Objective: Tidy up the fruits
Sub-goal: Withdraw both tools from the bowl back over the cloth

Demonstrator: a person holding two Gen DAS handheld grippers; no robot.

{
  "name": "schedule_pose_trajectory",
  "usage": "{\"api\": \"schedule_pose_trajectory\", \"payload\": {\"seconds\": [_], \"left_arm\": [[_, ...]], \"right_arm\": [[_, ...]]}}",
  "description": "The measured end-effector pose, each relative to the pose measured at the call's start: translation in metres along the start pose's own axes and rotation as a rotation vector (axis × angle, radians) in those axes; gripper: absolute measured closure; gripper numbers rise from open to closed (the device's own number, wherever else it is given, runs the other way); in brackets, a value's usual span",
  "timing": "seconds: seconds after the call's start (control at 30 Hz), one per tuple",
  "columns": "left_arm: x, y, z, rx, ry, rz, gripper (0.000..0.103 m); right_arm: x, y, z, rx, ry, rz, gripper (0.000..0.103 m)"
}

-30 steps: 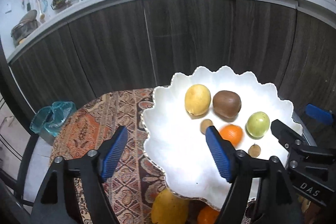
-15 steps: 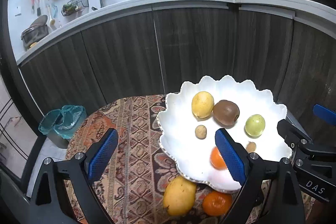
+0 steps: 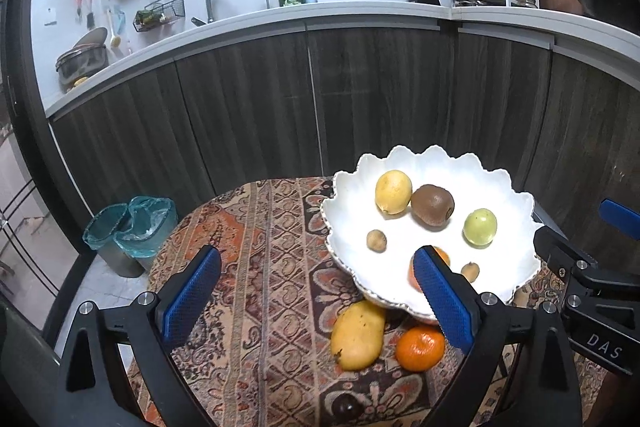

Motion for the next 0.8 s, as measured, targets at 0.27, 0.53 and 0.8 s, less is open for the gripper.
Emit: {"api": "schedule_pose_trajectory", "payload": {"seconds": [0.27,0.53,0.8], "left_arm": [[0.013,-0.012,-0.007,-0.013,-0.001,-0.011,0.005],[0.028,-0.016,-0.011,-0.029,-0.002,-0.022,0.005],[0.043,-0.014,-0.009,-0.028,0.010,-0.045,0.005]], "right_arm": [[0.010,-0.013,-0.006,-0.004,-0.011,0.000,0.011],[0.020,-0.017,-0.013,-0.010,-0.014,-0.013,0.011],[0.034,-0.014,-0.016,-0.012,-0.021,-0.035,0.011]]}}
Point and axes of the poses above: each gripper's, at about its wrist camera, not at the fingertips, and y roughly the way its jaws point, z to its right, x to its underside, the point moved 3 cm from there along y, roughly the way its jaws point, and after that the axes turned 8 degrees about y, right-handed, at the moved point
